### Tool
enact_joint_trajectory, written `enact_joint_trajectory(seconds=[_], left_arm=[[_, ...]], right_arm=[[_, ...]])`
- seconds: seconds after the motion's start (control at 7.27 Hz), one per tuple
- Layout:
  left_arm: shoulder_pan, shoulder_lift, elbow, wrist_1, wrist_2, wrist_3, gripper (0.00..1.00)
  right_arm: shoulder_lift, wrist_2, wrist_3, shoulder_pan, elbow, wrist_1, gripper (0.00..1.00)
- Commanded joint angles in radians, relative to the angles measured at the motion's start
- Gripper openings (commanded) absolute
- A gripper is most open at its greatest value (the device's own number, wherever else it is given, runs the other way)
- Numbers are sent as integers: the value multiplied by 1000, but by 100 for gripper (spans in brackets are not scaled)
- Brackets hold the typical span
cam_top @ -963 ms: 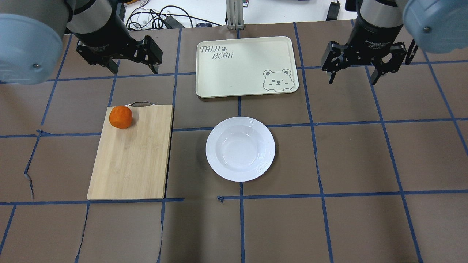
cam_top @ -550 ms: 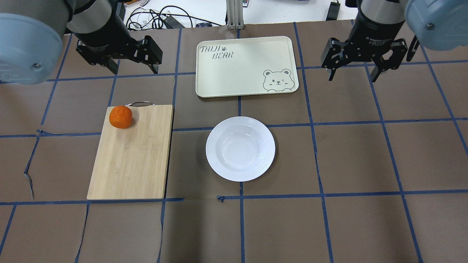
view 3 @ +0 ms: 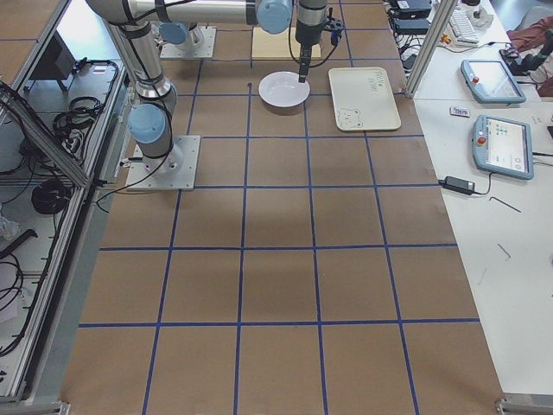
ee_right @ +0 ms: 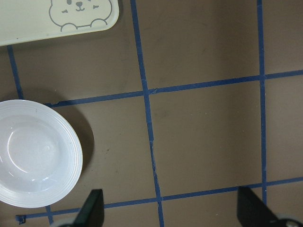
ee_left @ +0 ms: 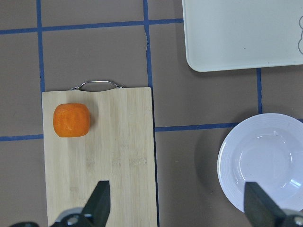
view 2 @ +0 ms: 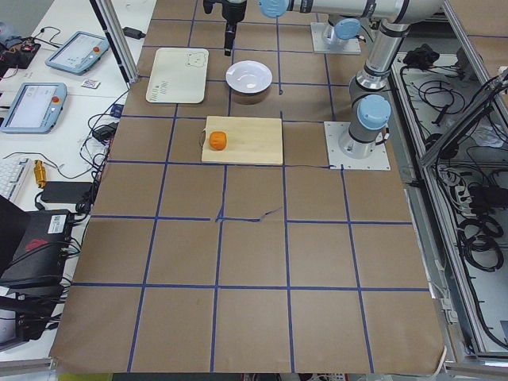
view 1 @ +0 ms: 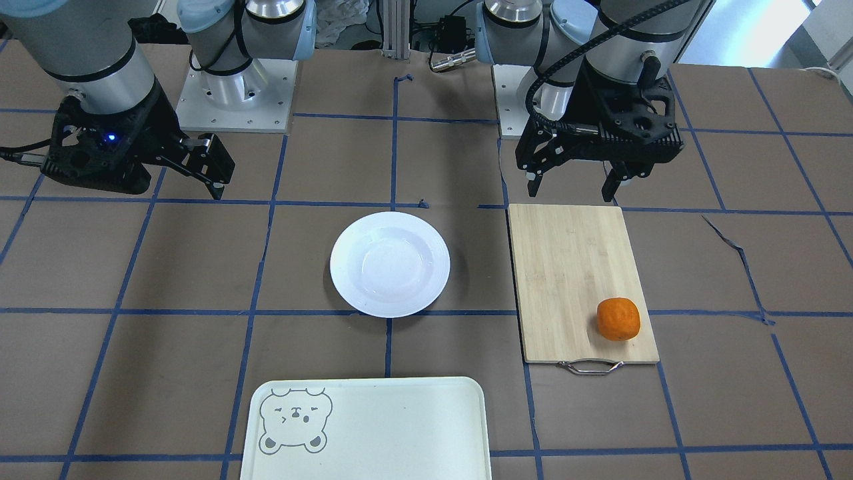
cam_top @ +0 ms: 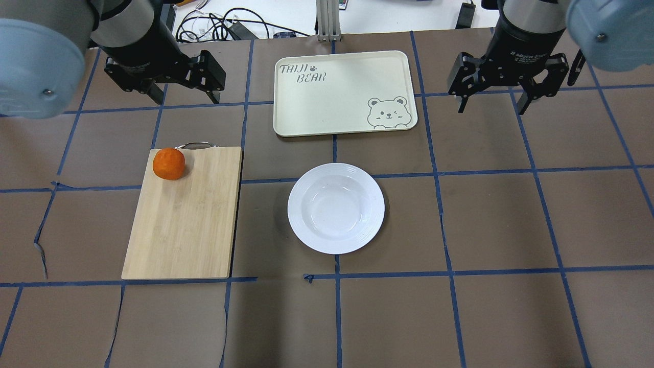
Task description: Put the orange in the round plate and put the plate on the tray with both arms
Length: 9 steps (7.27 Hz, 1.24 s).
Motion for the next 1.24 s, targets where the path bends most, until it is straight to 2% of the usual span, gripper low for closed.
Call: enact_joint_trajectory(seconds=[0.0, 0.28, 0.69, 0.96, 1.1], left_arm=[[8, -12, -1, -3, 5, 2, 100], [21, -82, -2, 7, 4, 5, 100], [108, -251, -5, 14, 12, 2, 100], [165, -326, -36, 16, 94, 14, 100], [175, -351, -62, 23, 107, 55, 100]], right_arm=[[-5, 20, 2, 0, -3, 0, 100], [-4, 8, 0, 0, -13, 2, 100], [-1, 17, -8, 0, -4, 0, 100], [0, 19, -8, 0, -2, -2, 100], [1, 17, -8, 0, 1, 0, 100]])
